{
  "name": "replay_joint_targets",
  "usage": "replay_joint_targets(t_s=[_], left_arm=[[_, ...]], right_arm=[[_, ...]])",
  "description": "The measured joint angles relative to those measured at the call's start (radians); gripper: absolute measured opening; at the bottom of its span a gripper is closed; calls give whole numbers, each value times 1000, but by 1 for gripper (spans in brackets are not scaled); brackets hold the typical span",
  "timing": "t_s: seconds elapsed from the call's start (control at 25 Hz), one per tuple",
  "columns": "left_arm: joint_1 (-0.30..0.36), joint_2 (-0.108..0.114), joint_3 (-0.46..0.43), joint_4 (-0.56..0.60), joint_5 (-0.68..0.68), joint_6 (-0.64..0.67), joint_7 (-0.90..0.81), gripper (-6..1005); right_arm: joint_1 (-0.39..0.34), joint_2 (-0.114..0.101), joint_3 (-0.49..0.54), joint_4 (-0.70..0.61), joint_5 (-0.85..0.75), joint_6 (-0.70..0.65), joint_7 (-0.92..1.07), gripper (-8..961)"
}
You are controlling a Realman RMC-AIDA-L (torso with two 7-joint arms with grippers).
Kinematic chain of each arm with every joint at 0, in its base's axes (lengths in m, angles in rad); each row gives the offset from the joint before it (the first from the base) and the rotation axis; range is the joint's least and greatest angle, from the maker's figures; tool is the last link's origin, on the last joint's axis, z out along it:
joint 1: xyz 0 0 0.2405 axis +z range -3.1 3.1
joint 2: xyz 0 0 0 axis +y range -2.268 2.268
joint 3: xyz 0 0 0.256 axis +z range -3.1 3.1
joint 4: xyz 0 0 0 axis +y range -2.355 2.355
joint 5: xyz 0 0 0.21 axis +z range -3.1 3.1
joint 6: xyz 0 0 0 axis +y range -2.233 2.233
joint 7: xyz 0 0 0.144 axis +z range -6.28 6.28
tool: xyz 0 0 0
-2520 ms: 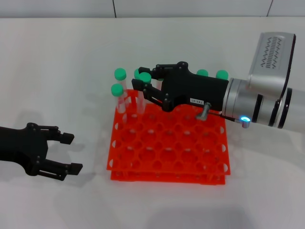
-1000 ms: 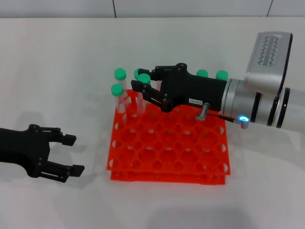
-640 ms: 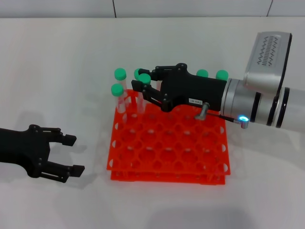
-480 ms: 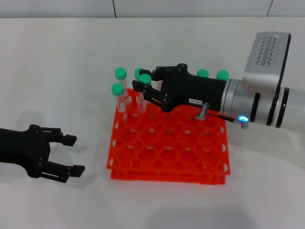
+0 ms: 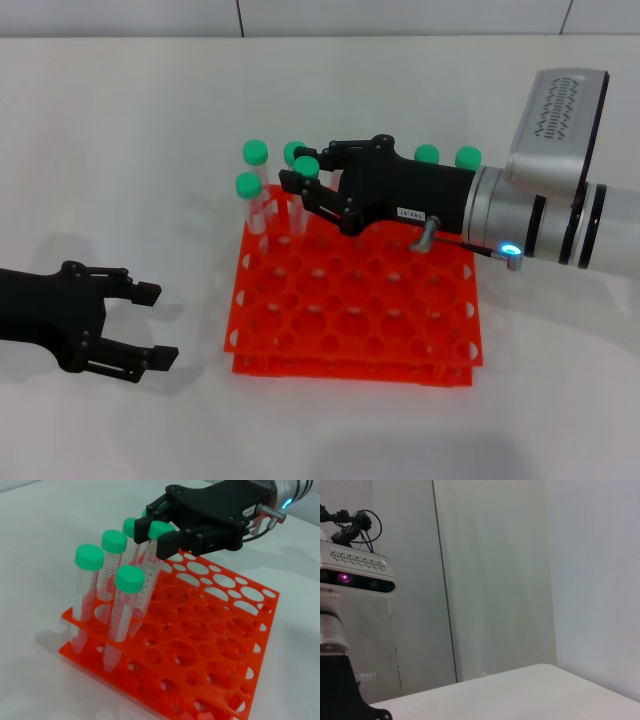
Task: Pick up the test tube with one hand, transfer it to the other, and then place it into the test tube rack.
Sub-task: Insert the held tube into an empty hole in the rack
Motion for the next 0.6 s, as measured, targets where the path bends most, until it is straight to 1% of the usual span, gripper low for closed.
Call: replay_joint_targets(t_s=[0.6], left_arm=[[-4, 0, 0, -14, 0, -7, 2, 882]], right_arm=[[6, 0, -9, 0, 0, 17, 2, 267]])
